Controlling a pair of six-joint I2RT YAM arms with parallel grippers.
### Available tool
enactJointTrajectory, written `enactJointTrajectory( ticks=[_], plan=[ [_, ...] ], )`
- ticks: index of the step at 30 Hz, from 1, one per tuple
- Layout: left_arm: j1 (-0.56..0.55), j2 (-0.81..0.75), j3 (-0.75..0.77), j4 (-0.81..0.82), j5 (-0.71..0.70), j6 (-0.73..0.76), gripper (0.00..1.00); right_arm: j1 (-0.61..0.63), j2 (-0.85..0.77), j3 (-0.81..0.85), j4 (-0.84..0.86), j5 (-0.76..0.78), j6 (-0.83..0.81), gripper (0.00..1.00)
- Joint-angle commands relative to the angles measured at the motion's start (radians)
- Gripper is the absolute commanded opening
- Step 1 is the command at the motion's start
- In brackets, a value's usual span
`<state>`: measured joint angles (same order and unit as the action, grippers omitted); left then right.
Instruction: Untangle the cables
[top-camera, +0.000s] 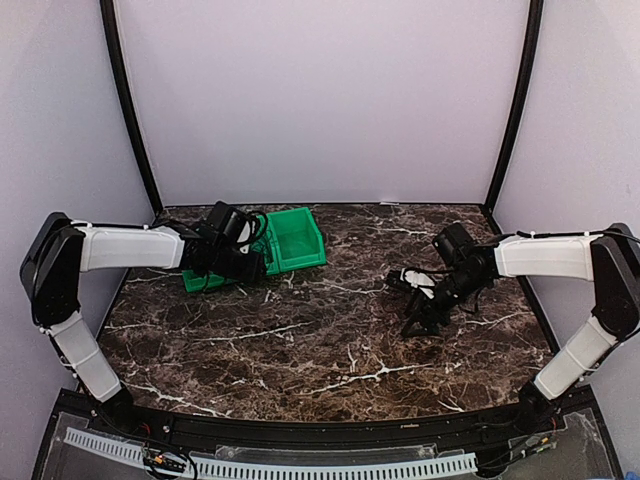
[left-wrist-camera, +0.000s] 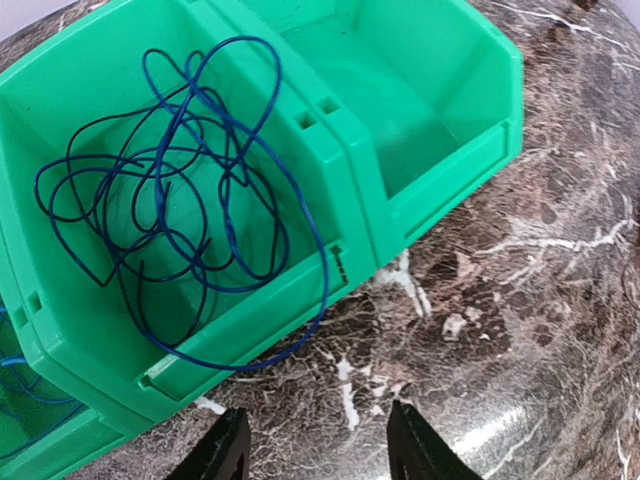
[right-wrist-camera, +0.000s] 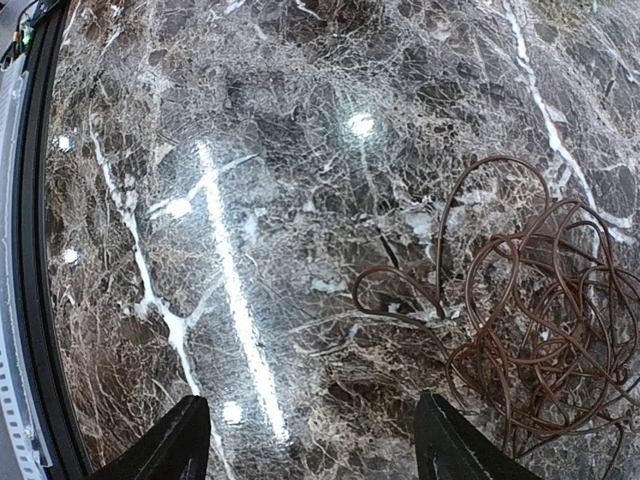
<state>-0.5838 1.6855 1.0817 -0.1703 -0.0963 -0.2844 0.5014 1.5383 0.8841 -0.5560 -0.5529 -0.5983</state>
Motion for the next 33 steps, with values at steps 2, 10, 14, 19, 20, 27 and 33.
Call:
enactJointTrajectory(
  ticks=[2,10,14,19,20,27,33],
  plan=[
    [-0.002,0.016,0.047,-0.033,-0.16,-0.118,0.48,0.006,-0.006,0.011,-0.001,0.014,-0.01,0.72],
    [-0.002,-0.061,0.004,-0.013,-0.237,-0.208,0.37,0.008,0.007,0.015,-0.005,0.015,-0.016,0.72],
    [0.003,-0.042,0.032,-0.075,-0.342,-0.266,0.51,0.008,0.005,0.014,-0.006,0.017,-0.017,0.72],
    [0.04,0.028,0.099,-0.124,-0.375,-0.317,0.59,0.008,0.003,0.013,-0.007,0.021,-0.017,0.72],
    [0.045,0.047,0.118,-0.127,-0.374,-0.32,0.59,0.008,0.002,0.013,-0.007,0.021,-0.017,0.72],
    [0.091,0.116,0.161,-0.098,-0.319,-0.31,0.51,0.009,-0.002,0.012,-0.008,0.024,-0.016,0.72],
    [0.102,0.151,0.181,-0.107,-0.311,-0.309,0.34,0.008,0.0,0.012,-0.008,0.024,-0.017,0.72]
  ],
)
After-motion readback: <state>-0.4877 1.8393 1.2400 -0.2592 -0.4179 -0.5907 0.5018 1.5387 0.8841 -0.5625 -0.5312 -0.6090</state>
